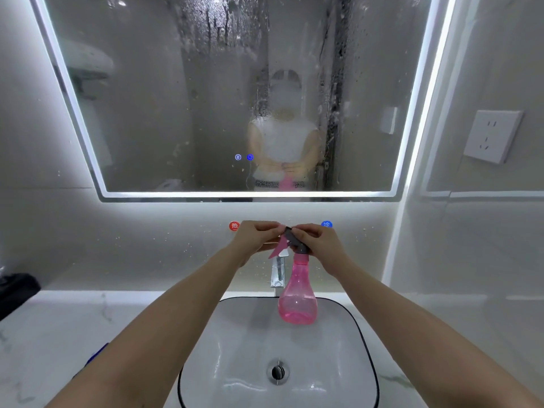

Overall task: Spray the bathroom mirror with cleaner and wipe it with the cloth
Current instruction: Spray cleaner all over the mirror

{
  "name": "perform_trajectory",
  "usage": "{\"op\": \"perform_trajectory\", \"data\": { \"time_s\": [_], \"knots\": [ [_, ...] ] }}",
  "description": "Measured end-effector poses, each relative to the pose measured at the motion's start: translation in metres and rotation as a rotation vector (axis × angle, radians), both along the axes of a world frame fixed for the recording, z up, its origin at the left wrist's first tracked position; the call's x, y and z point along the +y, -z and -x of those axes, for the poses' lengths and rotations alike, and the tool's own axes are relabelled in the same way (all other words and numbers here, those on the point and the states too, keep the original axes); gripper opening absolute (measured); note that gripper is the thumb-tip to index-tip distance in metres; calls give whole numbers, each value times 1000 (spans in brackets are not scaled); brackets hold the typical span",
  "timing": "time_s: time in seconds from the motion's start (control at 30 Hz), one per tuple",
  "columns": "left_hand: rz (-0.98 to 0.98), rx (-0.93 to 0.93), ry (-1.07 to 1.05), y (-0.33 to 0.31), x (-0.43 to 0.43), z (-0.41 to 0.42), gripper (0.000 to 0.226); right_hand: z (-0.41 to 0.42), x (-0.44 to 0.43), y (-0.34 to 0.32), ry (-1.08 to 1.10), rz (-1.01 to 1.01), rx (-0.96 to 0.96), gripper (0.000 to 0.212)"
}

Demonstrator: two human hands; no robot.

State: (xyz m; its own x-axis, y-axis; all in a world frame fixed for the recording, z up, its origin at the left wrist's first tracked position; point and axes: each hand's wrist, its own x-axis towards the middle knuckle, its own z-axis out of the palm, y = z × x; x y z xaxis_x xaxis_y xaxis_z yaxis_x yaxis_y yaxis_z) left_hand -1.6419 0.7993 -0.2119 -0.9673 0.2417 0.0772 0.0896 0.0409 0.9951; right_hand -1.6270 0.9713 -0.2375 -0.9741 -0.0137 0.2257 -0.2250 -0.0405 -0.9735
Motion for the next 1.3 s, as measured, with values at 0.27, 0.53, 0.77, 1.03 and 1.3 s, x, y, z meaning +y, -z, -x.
{"op": "perform_trajectory", "data": {
  "time_s": [0.27, 0.53, 0.77, 1.03, 1.3],
  "knots": [
    [16, -60, 27, -3, 23, 11, 35, 4, 21, 1, 33, 11, 7, 12],
    [142, 65, 96, 13, 47, 21, 27, -1, 46, 13, 110, -45, 13, 7],
    [87, -42, 94, 25, 76, 28, 30, -3, 67, 15, 128, -51, -6, 6],
    [211, -130, 245, 41, 91, 49, 37, 14, 83, 33, 293, -121, -50, 6],
    [304, -194, 244, 90, 83, 98, 45, 60, 111, 54, 627, -472, -126, 22]
  ]
}}
